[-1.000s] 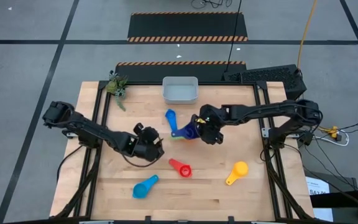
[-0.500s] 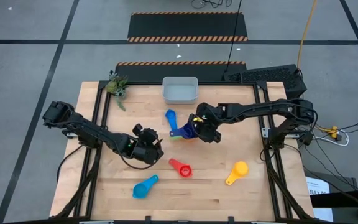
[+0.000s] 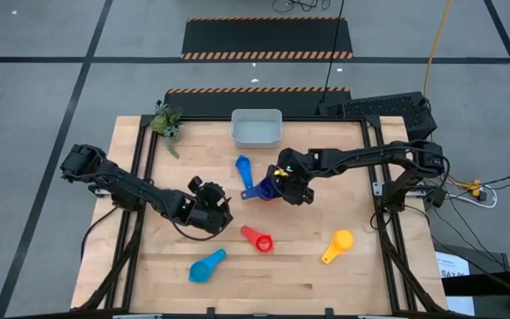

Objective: Nest measuring cups in basket
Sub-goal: Stack the purple measuring cup into the green measuring cup

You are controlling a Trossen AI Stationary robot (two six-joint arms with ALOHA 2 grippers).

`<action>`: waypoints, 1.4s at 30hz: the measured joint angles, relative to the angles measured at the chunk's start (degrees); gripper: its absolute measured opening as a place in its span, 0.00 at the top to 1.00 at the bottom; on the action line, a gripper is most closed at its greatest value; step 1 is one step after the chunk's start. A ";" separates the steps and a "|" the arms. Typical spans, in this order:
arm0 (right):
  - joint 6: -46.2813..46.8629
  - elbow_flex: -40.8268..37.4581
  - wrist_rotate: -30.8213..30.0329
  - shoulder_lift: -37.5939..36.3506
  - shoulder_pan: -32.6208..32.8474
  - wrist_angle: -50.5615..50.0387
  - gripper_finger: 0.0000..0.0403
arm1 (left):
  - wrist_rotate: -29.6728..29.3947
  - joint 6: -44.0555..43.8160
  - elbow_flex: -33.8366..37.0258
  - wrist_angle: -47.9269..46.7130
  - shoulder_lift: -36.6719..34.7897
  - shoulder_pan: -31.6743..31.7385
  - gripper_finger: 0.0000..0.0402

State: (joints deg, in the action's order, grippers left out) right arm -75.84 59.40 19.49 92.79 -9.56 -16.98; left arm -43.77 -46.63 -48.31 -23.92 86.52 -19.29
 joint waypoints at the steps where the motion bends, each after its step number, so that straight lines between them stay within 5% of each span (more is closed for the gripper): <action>1: -0.04 0.00 -0.01 0.00 0.00 0.21 0.94 | 0.00 0.00 0.00 0.00 0.00 0.00 0.44; 32: -0.26 0.00 -3.14 0.00 -0.22 0.03 0.92 | 0.09 -0.65 0.00 0.80 0.00 -0.02 0.44; 42: -0.26 -0.04 -4.72 0.00 -0.57 -0.03 0.82 | 0.13 0.04 0.00 1.69 0.00 0.00 0.44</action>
State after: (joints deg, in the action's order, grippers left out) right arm -76.10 59.35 14.76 92.79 -10.13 -17.02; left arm -43.64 -46.59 -48.31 -22.24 86.52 -19.29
